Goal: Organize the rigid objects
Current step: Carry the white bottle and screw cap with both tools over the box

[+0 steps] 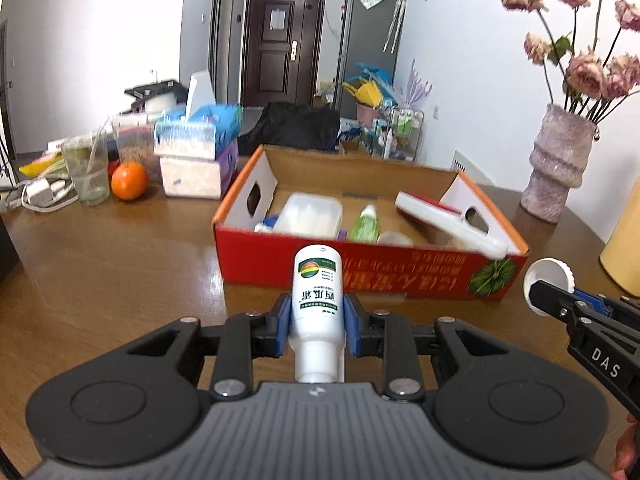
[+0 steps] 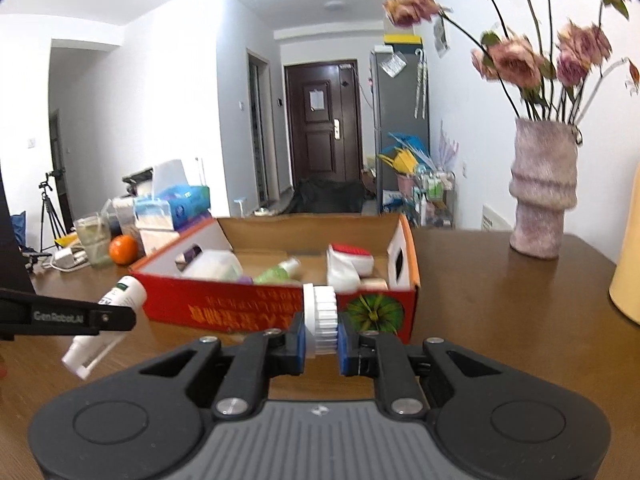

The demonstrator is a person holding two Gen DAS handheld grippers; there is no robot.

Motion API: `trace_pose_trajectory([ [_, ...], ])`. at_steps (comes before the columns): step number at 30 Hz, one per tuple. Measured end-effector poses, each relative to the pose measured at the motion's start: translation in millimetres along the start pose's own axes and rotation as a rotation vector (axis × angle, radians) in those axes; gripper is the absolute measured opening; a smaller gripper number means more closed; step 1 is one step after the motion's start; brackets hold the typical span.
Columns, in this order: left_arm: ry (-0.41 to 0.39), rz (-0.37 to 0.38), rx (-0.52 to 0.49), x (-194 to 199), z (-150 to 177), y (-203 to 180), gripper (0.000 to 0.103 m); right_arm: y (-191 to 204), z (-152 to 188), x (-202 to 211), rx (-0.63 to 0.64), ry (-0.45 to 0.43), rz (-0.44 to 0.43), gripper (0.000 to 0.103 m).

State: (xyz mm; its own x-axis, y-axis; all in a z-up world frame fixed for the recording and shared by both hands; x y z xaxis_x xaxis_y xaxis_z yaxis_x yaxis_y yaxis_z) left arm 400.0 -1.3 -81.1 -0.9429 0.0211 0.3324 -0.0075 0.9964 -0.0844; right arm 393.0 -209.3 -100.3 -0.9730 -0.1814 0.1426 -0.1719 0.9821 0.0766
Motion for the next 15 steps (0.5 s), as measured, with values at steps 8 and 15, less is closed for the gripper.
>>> trace_pose_trajectory([
  [8, -0.05, -0.011, 0.001, -7, -32, -7, 0.028, 10, -27, -14, -0.006, -0.045, -0.023, 0.015],
  [15, -0.083, -0.014, 0.016, -18, -51, -11, 0.028, 20, -46, -30, -0.008, -0.083, -0.045, 0.015],
])
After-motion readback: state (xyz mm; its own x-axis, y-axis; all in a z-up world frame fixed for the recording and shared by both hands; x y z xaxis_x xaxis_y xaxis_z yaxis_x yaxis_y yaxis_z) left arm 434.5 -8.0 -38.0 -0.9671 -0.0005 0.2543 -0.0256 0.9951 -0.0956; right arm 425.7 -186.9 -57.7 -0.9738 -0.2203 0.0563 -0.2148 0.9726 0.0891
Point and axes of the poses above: each gripper's, at about its wrist camera, not at the fingertips, and x roughly against the way its jaws point, y to its left, z to its underside, the point moved 3 cm from there along -x, roughly the way its jaws point, and after that the axes turned 15 degrees about -y, right-handed, at the moved point
